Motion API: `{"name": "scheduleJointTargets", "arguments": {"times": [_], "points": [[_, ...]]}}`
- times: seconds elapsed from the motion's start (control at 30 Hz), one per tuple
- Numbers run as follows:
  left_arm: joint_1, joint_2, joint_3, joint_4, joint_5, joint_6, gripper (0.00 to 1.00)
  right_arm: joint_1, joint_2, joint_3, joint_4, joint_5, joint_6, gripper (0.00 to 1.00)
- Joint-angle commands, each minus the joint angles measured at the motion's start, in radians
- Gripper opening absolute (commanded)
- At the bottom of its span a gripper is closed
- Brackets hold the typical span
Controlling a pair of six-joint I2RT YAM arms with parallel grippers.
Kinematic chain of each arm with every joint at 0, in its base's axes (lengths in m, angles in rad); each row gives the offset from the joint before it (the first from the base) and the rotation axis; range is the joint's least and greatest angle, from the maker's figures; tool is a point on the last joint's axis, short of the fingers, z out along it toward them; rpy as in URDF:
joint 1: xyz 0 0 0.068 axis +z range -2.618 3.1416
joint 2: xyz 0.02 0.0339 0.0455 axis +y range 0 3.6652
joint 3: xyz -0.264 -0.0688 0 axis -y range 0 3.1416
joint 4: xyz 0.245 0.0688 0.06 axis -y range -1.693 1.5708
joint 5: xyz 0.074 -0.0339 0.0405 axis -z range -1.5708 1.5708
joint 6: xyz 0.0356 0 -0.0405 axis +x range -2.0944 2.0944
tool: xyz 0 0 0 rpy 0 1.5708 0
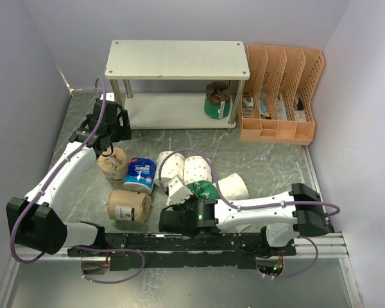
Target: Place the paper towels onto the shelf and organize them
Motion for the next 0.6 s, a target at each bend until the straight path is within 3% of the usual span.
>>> {"name": "scheduleJointTargets", "arguments": {"times": [0.0,0.23,0.33,0.43,0.5,0.57], "points": [[0.007,0.002,0.023,0.015,0.015,0.008,0.93,0.0,-0.045,0.2,-0.106,0.011,-0.006,0.0],[0.007,0.006,0.026,0.015,0.029,0.008,0.93,0.012,-0.017,0.45,-0.254,0.147,-0.073,0.0],[0.007,0.006,0.025,0.015,0.027,0.009,0.93,-0.071,0.017,0.511,-0.248,0.28,-0.165,0.0],[0.007,0.007,0.024,0.014,0.023,0.009,0.93,-0.229,-0.001,0.481,-0.002,0.269,-0.429,0.0],[0.008,0.008,0.025,0.012,0.021,0.009,0.93,-0.344,-0.049,0.404,0.275,0.197,-0.641,0.0],[0.008,0.006,0.025,0.012,0.019,0.009,0.93,-0.468,-0.064,0.374,0.435,0.088,-0.746,0.0]]}}
